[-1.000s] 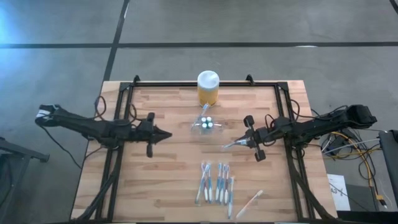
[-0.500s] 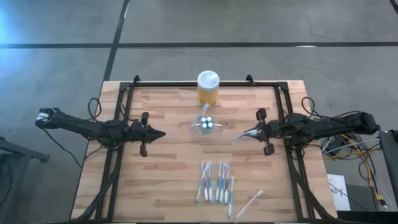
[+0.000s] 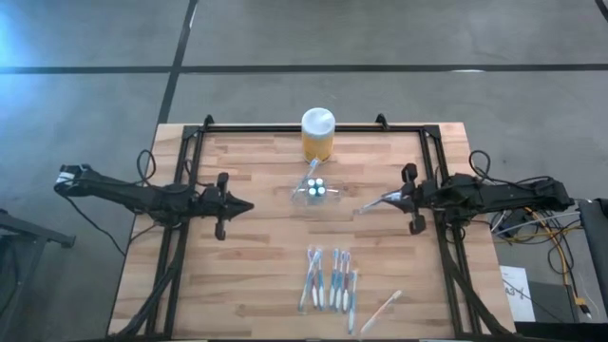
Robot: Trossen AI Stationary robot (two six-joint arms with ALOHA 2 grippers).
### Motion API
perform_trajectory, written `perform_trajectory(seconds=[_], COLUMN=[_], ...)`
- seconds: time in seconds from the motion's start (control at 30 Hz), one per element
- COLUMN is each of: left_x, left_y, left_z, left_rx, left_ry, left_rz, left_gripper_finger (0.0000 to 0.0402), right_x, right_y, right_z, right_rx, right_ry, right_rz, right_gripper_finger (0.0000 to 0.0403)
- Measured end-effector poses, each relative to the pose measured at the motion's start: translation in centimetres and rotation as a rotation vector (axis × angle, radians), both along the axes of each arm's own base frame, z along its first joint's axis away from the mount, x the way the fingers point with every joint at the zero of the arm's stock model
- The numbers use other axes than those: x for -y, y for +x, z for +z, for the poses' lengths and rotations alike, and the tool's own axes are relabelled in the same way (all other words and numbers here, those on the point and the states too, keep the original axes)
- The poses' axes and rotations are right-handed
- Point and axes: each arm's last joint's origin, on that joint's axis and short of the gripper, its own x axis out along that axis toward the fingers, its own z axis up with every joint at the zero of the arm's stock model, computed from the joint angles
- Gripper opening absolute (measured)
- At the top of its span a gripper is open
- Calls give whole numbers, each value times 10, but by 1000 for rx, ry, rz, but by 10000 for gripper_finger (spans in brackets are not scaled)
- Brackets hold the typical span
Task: Pick & Place toothbrushing station
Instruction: Put the blue toothbrush into the right of the transparent organizer
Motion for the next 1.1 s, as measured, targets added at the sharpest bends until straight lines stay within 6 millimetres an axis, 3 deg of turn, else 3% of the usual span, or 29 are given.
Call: perform_trajectory(seconds=[0.5,0.87,1.1], left_x=[-1,-2,-2], left_y=[-4,-7,-7], left_z=[-31,-50,-50], left_rx=[25,-32,-30], left_ry=[-140,-118,-119], left_rz=[5,9,9], left_gripper_finger=[4,3,4], right_x=[0,2,2], right_y=[1,-2,-6], right_z=[-28,-26,-24], right_rx=[-99,-78,-84], right_ry=[76,76,76], right_rz=[-7,-67,-70], right_gripper_finger=[15,15,15])
